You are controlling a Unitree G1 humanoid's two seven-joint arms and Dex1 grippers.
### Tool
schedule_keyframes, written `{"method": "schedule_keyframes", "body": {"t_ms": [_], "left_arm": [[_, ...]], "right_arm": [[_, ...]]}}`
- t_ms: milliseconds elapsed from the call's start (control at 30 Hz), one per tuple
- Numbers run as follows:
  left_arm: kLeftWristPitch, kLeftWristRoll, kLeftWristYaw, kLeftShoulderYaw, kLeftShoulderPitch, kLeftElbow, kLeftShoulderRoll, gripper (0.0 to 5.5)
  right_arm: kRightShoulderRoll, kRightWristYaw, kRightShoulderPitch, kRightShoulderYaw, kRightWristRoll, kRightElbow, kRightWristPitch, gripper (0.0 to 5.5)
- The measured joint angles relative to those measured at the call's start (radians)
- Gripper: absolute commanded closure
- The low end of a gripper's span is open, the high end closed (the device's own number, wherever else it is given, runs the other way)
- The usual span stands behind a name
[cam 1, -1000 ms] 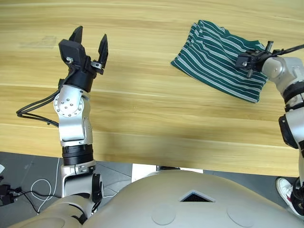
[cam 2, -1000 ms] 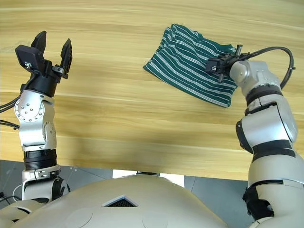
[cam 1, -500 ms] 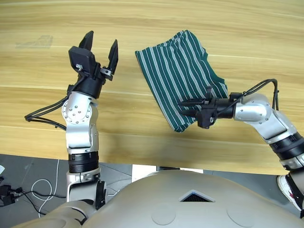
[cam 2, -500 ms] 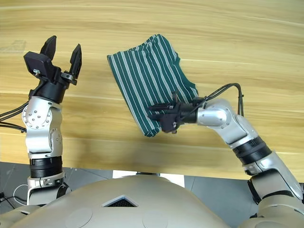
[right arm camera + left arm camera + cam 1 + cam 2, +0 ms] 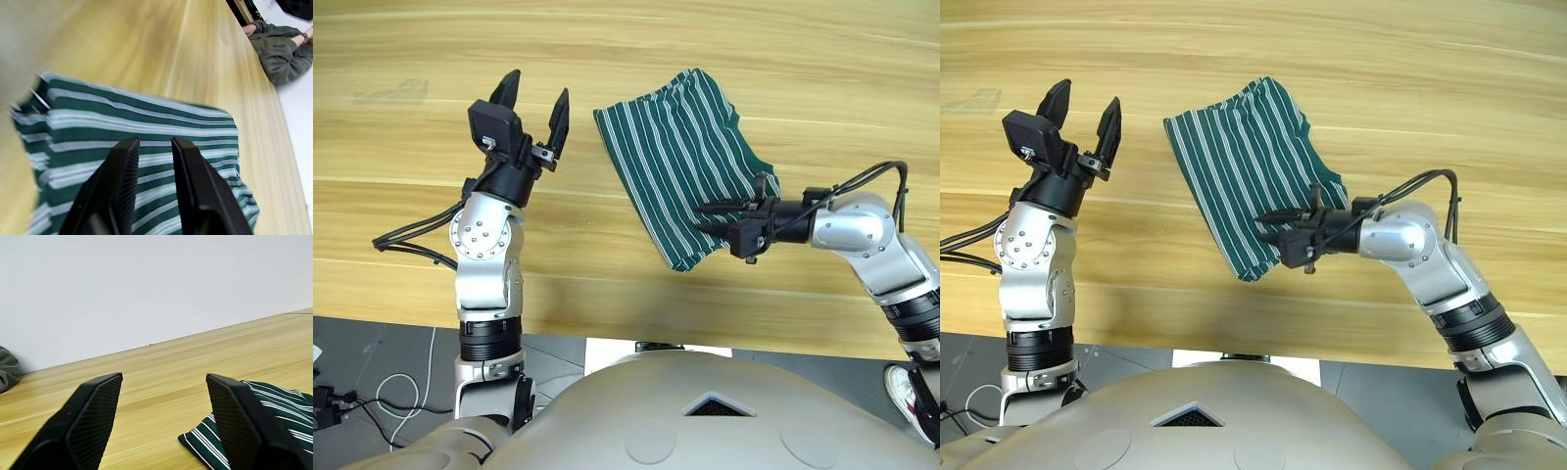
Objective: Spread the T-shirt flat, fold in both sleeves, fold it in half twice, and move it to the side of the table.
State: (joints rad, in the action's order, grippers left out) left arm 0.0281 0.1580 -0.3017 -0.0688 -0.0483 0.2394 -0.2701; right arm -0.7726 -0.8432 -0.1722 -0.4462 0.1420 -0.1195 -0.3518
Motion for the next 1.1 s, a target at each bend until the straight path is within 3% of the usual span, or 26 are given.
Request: {"method": "schedule_keyframes", "body": {"t_ms": [133, 467, 1100], "left_arm": [[0.0, 0.0, 0.0, -0.005, -0.001, 0.002, -0.001, 2.32], [0.002, 0.0, -0.001, -0.028, -0.01, 0.012, -0.012, 2.32], [-0.01, -0.036, 0.002, 0.049, -0.011, -0.019, 0.021, 2.32]], "right_arm": [[0.006, -0.008, 0.0, -0.03, 0.088, 0.1, -0.04, 4.29], [-0.005, -0.078, 0.042, -0.112, 0.111, 0.097, -0.095, 4.29], [0.295, 0.009, 0.093, -0.191, 0.076, 0.211, -0.124, 4.29]]}}
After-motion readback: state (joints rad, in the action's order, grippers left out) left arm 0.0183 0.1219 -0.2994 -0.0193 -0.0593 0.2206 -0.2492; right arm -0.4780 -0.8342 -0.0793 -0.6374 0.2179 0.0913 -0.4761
